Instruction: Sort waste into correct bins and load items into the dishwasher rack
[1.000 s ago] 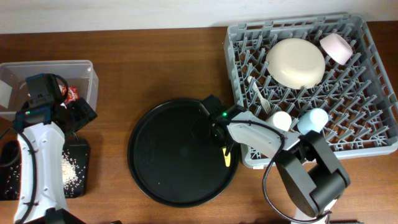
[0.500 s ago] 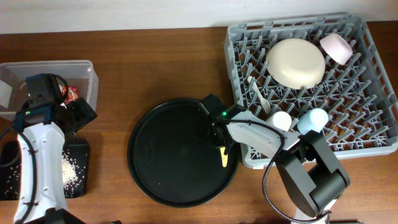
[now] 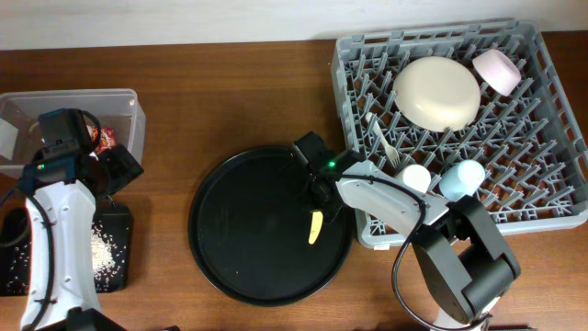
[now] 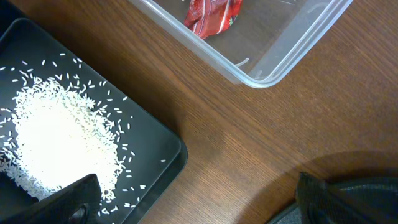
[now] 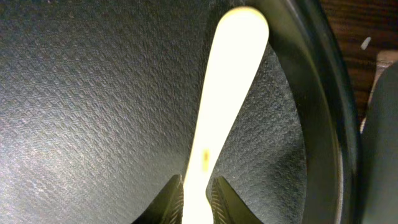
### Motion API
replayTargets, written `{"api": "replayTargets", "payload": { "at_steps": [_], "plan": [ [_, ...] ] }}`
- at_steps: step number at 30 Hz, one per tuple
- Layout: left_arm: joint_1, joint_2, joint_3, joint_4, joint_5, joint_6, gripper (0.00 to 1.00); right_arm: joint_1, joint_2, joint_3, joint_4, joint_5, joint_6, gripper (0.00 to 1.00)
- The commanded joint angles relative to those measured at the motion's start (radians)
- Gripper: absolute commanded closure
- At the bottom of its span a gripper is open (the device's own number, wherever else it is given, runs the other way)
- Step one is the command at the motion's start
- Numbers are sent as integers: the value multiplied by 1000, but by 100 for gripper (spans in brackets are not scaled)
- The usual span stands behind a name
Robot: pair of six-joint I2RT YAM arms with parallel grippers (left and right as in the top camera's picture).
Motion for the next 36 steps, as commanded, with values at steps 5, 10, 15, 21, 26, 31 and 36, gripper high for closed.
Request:
{"api": "replayTargets", "payload": {
  "at_steps": [5,10,15,21,26,31,36],
  "plan": [
    [2,1,8,2,3,-13,1,76,81,6,10,136,124,75],
    [2,1,8,2,3,-13,1,76,99,6,-7,149,135,90],
    [2,1,8,2,3,-13,1,75,86,19,-25,145,115,93],
    [2,1,8,2,3,-13,1,76,-20,50,-71,145,71,92],
    [2,1,8,2,3,-13,1,75,-20,50,-131,24,72,81],
    [2,1,8,2,3,-13,1,76,-19,40,-240,-15,137,80],
    [2,1,8,2,3,-13,1,77,-19,-32,-201,-77,164,77]
  ]
}}
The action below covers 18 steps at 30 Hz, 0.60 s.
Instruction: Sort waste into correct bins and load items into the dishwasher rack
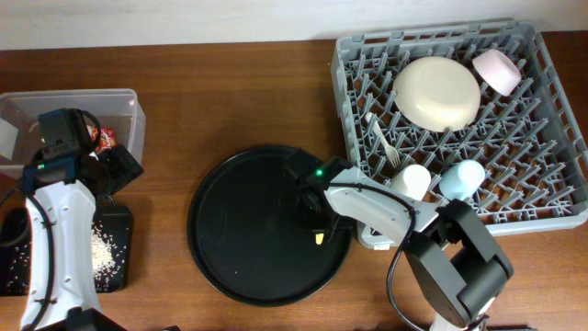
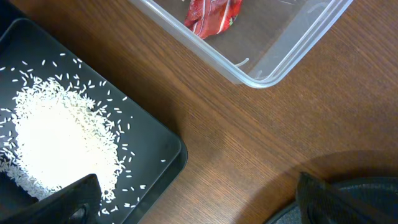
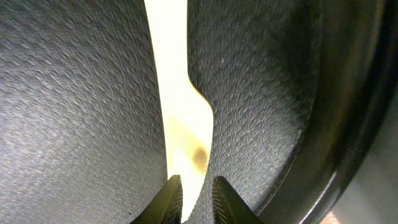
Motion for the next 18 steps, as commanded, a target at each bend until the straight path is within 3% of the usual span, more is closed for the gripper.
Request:
{"api": "replayTargets", "payload": {
  "at_steps": [1,2,5,7,10,18],
  "plan": [
    [2,1,8,2,3,-13,1,5,-27,-58,37,-45,45,77],
    [2,1,8,2,3,-13,1,5,-27,-79,63,-46,69,74],
    [2,1,8,2,3,-13,1,5,-27,-145,164,-123,92,50],
    [2,1,8,2,3,-13,1,5,-27,-179,218,-142,92,48],
    [2,1,8,2,3,-13,1,5,-27,-198,238,-143,92,75],
    [2,1,8,2,3,-13,1,2,-28,-186,214,-139,65,83]
  ]
}}
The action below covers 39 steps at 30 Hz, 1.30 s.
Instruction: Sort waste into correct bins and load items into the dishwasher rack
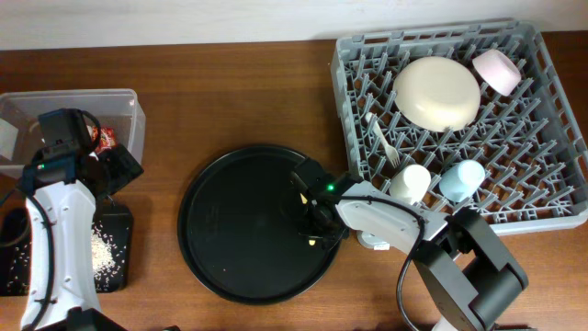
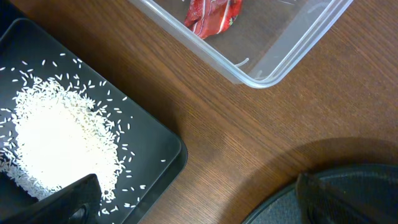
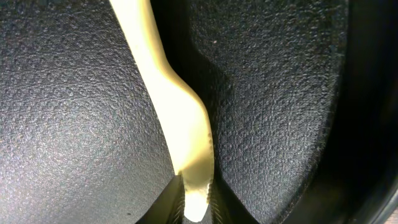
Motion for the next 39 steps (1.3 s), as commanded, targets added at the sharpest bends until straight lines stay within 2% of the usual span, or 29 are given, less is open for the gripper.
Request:
{"api": "replayTargets", "payload": {
  "at_steps": [1,3,5,9,11,12,13,14,15,16,17,19,23,25,28,32,34,39],
  "plan": [
    [2,1,8,2,3,-13,1,5,37,-5,-45,0,-27,84],
    [2,1,8,2,3,-13,1,5,28,55,-131,67,-31,85],
    [2,1,8,2,3,-13,1,5,19,90,-164,81,-43,96],
    [2,1,8,2,3,-13,1,6,13,110,-162,74,-65,96],
    [2,1,8,2,3,-13,1,6,10,164,-217,62,-104,88],
    [2,1,8,2,3,-13,1,8,10,174,-232,47,-128,82],
    [2,1,8,2,3,-13,1,11,11,173,-234,2,-146,63],
    [2,1,8,2,3,-13,1,16,14,172,-233,-16,-147,35],
    [2,1,8,2,3,-13,1,21,14,172,-230,-19,-147,18],
    [2,1,8,2,3,-13,1,21,14,172,-216,-19,-188,5],
    [2,1,8,2,3,-13,1,12,14,172,-204,-22,-267,2],
    [2,1,8,2,3,-13,1,1,14,172,-192,-26,-312,2],
    [2,1,8,2,3,-13,1,35,27,172,-189,16,-269,1],
    [2,1,8,2,3,-13,1,35,39,172,-183,50,-251,26],
    [2,1,8,2,3,-13,1,65,54,171,-160,142,-250,38],
    [2,1,8,2,3,-13,1,122,83,171,-129,301,-221,40],
    [2,1,8,2,3,-13,1,132,88,171,-97,315,-221,40],
    [2,1,8,2,3,-13,1,131,88,91,-40,328,-221,47]
  ]
}}
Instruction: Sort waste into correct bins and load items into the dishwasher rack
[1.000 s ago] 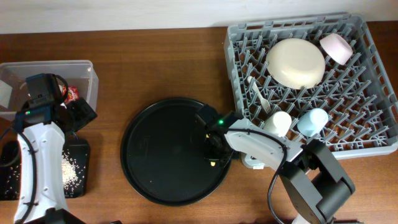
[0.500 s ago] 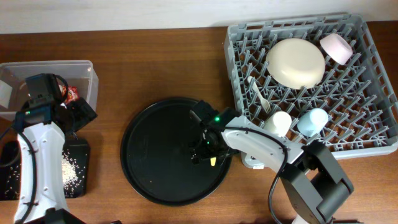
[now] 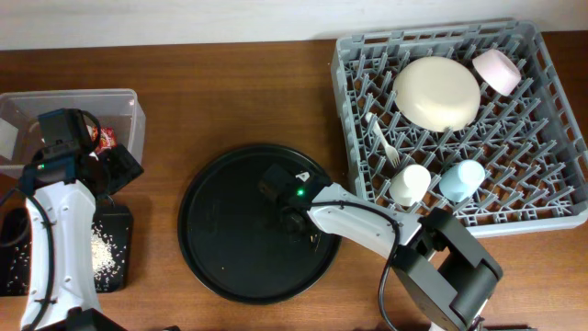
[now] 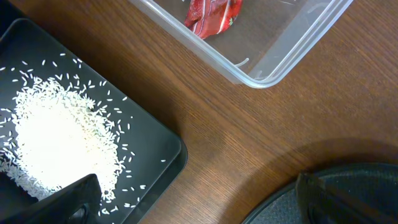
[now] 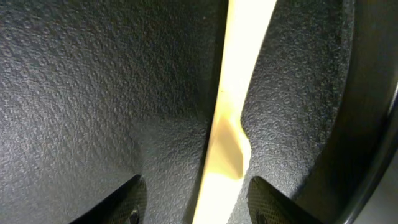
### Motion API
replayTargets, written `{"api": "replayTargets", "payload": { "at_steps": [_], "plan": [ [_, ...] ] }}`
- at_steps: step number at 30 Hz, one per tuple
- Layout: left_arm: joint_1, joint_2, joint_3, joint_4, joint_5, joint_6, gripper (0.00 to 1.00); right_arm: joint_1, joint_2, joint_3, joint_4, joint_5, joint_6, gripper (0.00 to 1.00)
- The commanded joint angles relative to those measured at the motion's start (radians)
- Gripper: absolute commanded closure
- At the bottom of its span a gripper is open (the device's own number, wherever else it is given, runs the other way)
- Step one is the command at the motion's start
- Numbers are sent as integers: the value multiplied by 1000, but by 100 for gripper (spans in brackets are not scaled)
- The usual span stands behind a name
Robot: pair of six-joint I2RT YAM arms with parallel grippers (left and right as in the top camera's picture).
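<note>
A pale yellow plastic utensil (image 5: 231, 118) lies flat on the round black tray (image 3: 225, 267). My right gripper (image 5: 199, 202) stands open low over it, one finger (image 5: 132, 200) on each side, and in the overhead view that gripper (image 3: 289, 216) hides the utensil. The grey dishwasher rack (image 3: 551, 119) stands at the right. At the left, my left gripper (image 4: 199, 199) hangs open over bare wood, holding nothing. A red wrapper (image 4: 211, 15) lies in the clear bin (image 3: 129, 101).
The rack holds a cream bowl (image 3: 436, 92), a pink cup (image 3: 498, 70), a white fork (image 3: 384, 140), a white cup (image 3: 409, 182) and a blue cup (image 3: 461, 178). A black rectangular tray (image 4: 155, 140) with spilled rice (image 4: 56, 137) sits at the front left.
My right gripper was shut on the utensil's end near the tray's right side. Now it is open and stands further left, with the utensil lying between its fingers. The left arm has not moved.
The utensil lay on the right part of the round tray with my right jaws narrow around its end. They stayed narrow around it. Then the tray stood a little further left with the jaws shut on the utensil. Now the jaws are wide apart.
</note>
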Motion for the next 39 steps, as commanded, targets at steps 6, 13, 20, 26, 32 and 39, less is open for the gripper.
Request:
{"api": "replayTargets", "payload": {
  "at_steps": [6,13,20,26,32,39],
  "plan": [
    [2,1,8,2,3,-13,1,6,11,-55,27,31,14,58],
    [2,1,8,2,3,-13,1,5,11,-81,35,34,63,74],
    [2,1,8,2,3,-13,1,2,10,-69,27,38,62,96],
    [2,1,8,2,3,-13,1,-2,-27,40,-23,35,-17,95],
    [2,1,8,2,3,-13,1,-6,-56,154,73,47,-198,53],
    [2,1,8,2,3,-13,1,-108,45,150,219,52,-243,56]
  ]
}}
